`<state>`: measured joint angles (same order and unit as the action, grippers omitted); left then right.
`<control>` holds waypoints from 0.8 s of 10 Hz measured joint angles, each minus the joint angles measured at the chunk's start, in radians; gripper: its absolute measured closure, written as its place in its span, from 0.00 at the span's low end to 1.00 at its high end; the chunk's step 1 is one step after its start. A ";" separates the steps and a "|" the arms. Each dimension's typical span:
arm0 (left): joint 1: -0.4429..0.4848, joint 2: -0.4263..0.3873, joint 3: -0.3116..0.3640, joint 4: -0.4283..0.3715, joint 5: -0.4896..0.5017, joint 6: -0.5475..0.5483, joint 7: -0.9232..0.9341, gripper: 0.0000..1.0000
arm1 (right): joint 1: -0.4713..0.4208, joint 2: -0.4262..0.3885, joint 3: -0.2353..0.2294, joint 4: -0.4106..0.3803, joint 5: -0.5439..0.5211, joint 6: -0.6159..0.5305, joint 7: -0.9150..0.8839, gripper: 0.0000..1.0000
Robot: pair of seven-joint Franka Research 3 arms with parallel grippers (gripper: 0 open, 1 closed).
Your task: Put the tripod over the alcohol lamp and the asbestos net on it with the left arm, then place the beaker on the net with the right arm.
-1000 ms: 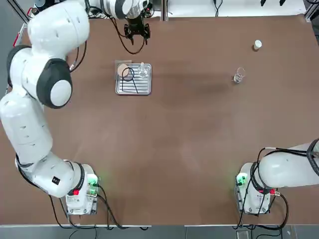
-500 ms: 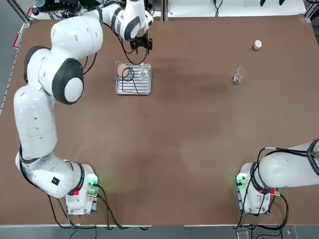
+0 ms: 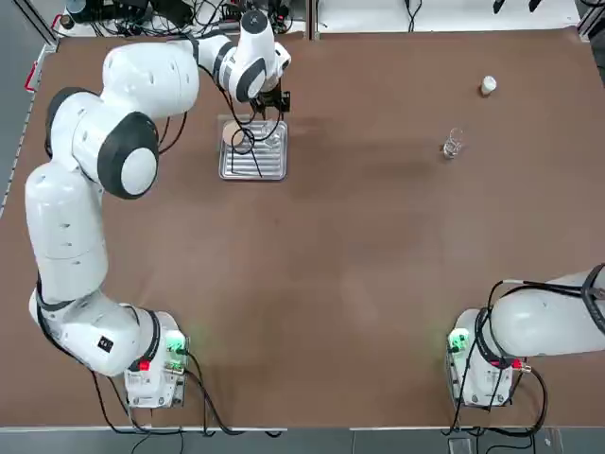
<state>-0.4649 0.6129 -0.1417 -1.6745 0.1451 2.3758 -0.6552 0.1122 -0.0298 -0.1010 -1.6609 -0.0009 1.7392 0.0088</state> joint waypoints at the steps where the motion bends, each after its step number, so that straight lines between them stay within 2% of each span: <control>1: 0.000 -0.015 -0.001 -0.020 0.000 0.000 0.000 0.29 | 0.000 0.000 0.000 0.000 0.000 0.000 0.000 0.00; 2: 0.000 -0.025 -0.001 -0.035 0.000 0.000 0.000 0.31 | 0.000 0.000 0.000 0.000 0.000 -0.001 0.000 0.00; 3: 0.000 -0.029 -0.002 -0.043 0.000 0.000 -0.001 0.37 | 0.000 0.000 0.000 0.000 0.000 -0.001 0.000 0.00; 4: 0.000 -0.030 -0.001 -0.046 0.000 0.000 -0.001 0.39 | 0.000 0.000 0.000 0.000 0.000 -0.001 0.000 0.00; 6: 0.004 -0.030 0.000 -0.052 0.000 0.000 0.001 0.52 | -0.001 0.000 -0.002 0.000 0.000 -0.001 0.000 0.00; 8: 0.004 -0.030 0.000 -0.058 0.000 0.000 0.001 0.51 | -0.002 0.000 -0.003 0.000 0.000 -0.001 0.000 0.00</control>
<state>-0.4610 0.5833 -0.1422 -1.7329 0.1453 2.3758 -0.6544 0.1103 -0.0298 -0.1044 -1.6609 -0.0010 1.7387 0.0088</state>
